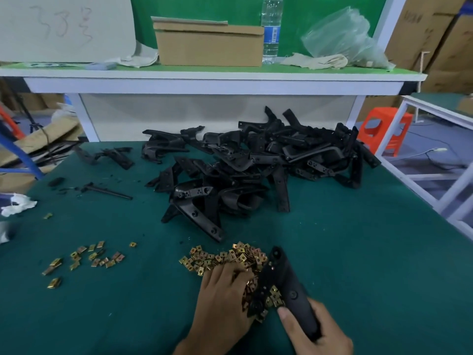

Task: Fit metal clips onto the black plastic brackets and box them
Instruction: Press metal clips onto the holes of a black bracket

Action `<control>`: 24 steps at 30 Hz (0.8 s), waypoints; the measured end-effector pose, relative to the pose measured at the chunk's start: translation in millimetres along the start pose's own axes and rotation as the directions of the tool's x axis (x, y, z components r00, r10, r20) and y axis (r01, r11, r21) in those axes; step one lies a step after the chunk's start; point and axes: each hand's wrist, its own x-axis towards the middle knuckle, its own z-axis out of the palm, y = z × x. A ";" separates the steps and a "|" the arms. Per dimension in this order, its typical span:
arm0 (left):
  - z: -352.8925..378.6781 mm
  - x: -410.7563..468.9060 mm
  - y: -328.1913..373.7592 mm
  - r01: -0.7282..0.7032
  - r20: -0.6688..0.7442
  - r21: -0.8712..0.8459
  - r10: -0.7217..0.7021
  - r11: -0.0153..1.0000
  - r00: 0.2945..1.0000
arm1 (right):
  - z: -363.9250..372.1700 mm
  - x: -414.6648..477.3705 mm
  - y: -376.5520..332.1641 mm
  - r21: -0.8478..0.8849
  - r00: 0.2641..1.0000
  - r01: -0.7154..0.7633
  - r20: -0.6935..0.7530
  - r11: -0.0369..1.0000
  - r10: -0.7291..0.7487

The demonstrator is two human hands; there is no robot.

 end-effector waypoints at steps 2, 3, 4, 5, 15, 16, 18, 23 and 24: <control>1.3 1.0 -0.6 -0.012 -0.027 0.008 0.013 1.000 1.000 | 1.4 0.1 0.3 -0.012 1.000 -0.008 0.003 1.000 0.008; 2.0 1.7 -0.5 -0.021 -0.048 0.006 0.021 1.000 0.999 | 2.1 -0.1 0.9 -0.014 1.000 -0.018 -0.001 1.000 0.018; 2.3 2.0 -0.2 -0.028 -0.069 -0.001 0.028 1.000 0.997 | 2.8 -0.3 1.8 -0.010 1.000 -0.028 -0.009 1.000 0.028; 3.4 1.9 0.0 -0.038 -0.085 -0.005 0.038 0.999 0.996 | 3.7 -0.6 2.4 -0.004 0.999 -0.040 -0.019 0.999 0.040; -5.4 -0.6 3.4 0.152 -0.166 -0.388 -0.231 0.909 0.959 | 5.5 2.5 5.1 0.022 0.994 -0.113 0.005 0.993 0.113; -5.2 -2.4 2.1 0.204 -0.139 -0.458 -0.297 0.865 0.945 | 5.1 3.8 5.0 0.032 0.994 -0.109 0.013 0.993 0.109; -4.3 -4.4 0.1 0.224 -0.169 -0.508 -0.351 0.832 0.921 | 4.1 7.6 4.8 0.064 0.993 -0.113 0.038 0.992 0.111; -7.2 -3.4 -1.8 0.265 -0.190 -0.599 -0.455 0.756 0.870 | 9.6 12.4 0.0 0.147 0.990 -0.108 0.102 0.983 0.093; -6.9 -3.1 -3.2 0.270 -0.192 -0.596 -0.461 0.756 0.866 | 11.8 11.4 -0.5 0.143 0.991 -0.091 0.107 0.986 0.076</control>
